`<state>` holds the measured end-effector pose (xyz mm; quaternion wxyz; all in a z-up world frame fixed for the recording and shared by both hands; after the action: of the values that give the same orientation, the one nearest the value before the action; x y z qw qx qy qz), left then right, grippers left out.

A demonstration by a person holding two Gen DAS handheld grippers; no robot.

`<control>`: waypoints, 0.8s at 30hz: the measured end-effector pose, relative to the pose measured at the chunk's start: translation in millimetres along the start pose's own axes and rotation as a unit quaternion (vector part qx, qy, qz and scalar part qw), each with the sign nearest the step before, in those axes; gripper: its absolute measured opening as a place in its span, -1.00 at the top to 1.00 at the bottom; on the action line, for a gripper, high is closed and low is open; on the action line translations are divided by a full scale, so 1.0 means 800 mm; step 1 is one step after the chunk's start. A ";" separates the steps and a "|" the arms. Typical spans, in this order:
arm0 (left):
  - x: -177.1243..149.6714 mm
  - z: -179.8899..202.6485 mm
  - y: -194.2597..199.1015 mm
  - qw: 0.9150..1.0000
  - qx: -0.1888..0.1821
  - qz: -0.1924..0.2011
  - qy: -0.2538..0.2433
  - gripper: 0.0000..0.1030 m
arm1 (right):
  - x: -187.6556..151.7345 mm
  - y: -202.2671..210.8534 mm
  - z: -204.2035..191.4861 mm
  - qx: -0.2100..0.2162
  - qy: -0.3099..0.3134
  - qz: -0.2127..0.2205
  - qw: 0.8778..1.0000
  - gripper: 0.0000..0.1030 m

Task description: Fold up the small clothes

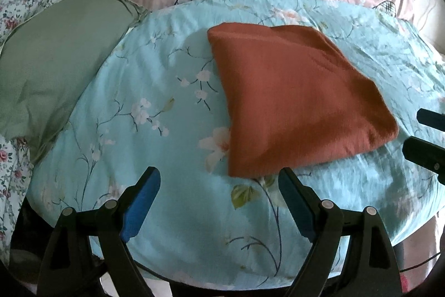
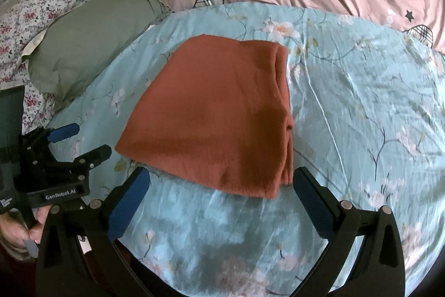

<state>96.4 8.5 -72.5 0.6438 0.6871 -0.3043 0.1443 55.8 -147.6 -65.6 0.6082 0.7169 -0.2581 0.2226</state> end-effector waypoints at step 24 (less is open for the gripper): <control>0.035 -0.009 0.010 0.998 -0.011 0.022 0.050 -0.70 | 0.015 -0.021 0.002 0.009 -0.007 -0.012 1.000 -0.99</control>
<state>114.7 8.9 -48.3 0.6621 0.6653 -0.2882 0.1893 75.4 -148.2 -71.0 0.6025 0.7269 -0.2515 0.2129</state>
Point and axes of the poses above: each gripper's, at about its wrist camera, not at the fingertips, and y roughly against the way its jaws point, z to its right, x to its top, the point moved 10 cm from there along -y, roughly the way its jaws point, and after that the axes turned 1 degree about y, right-handed, at the moved point
